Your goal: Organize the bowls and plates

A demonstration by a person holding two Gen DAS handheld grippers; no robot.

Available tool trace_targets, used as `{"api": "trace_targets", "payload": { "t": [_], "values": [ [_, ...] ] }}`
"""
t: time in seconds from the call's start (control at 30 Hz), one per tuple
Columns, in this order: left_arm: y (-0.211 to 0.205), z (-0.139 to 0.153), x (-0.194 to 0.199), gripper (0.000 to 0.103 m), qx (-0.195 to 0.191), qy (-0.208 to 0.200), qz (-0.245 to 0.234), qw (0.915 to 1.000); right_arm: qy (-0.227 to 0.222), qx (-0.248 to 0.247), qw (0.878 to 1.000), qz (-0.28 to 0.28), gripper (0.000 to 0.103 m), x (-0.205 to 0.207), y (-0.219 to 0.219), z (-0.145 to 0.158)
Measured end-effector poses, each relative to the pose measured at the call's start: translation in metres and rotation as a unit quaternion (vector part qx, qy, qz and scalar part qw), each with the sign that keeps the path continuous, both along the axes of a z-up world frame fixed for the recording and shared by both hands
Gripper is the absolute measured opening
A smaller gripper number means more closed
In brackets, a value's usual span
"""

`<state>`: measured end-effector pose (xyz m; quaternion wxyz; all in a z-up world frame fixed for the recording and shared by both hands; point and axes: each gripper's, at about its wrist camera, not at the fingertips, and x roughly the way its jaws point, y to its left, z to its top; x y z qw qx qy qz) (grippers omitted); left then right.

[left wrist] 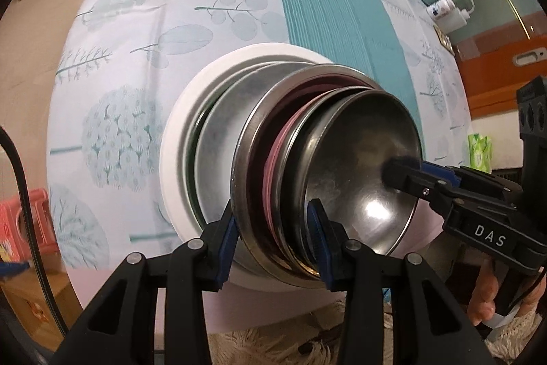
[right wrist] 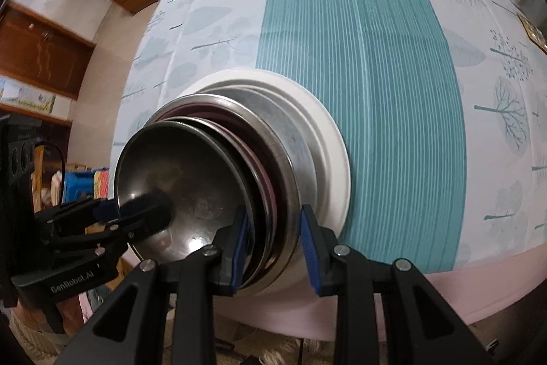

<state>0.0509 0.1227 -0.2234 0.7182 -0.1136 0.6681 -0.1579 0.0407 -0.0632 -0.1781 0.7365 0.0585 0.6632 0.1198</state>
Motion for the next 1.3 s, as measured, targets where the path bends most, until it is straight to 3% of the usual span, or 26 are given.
{"api": "trace_targets", "payload": {
  "t": [0.27, 0.53, 0.6, 0.73, 0.9, 1.17, 1.3],
  "values": [
    [0.002, -0.003, 0.014, 0.042, -0.015, -0.005, -0.042, 0.9990, -0.002, 0.001, 0.999, -0.053, 0.030, 0.004, -0.001, -0.003],
    [0.003, 0.003, 0.010, 0.045, -0.021, -0.010, -0.036, 0.9991, -0.020, 0.004, 0.998, -0.061, 0.030, -0.003, -0.003, 0.004],
    [0.005, 0.009, 0.006, 0.049, -0.019, -0.020, -0.027, 0.9992, -0.027, 0.004, 0.998, -0.057, 0.030, -0.004, -0.004, 0.006],
    [0.009, 0.031, -0.004, 0.078, -0.021, -0.048, 0.000, 0.9986, -0.044, 0.003, 0.998, -0.044, 0.030, -0.007, -0.003, 0.013],
    [0.009, 0.064, -0.017, 0.081, -0.007, -0.093, 0.017, 0.9955, -0.068, 0.009, 0.997, -0.032, 0.034, -0.016, -0.005, 0.027],
    [-0.010, 0.114, -0.039, 0.102, 0.015, -0.161, 0.017, 0.9868, -0.122, 0.020, 0.992, -0.015, 0.035, -0.032, -0.011, 0.068],
    [-0.018, 0.137, -0.049, 0.102, 0.018, -0.196, 0.022, 0.9802, -0.164, 0.016, 0.986, -0.014, 0.041, -0.040, -0.014, 0.096]
  ]
}}
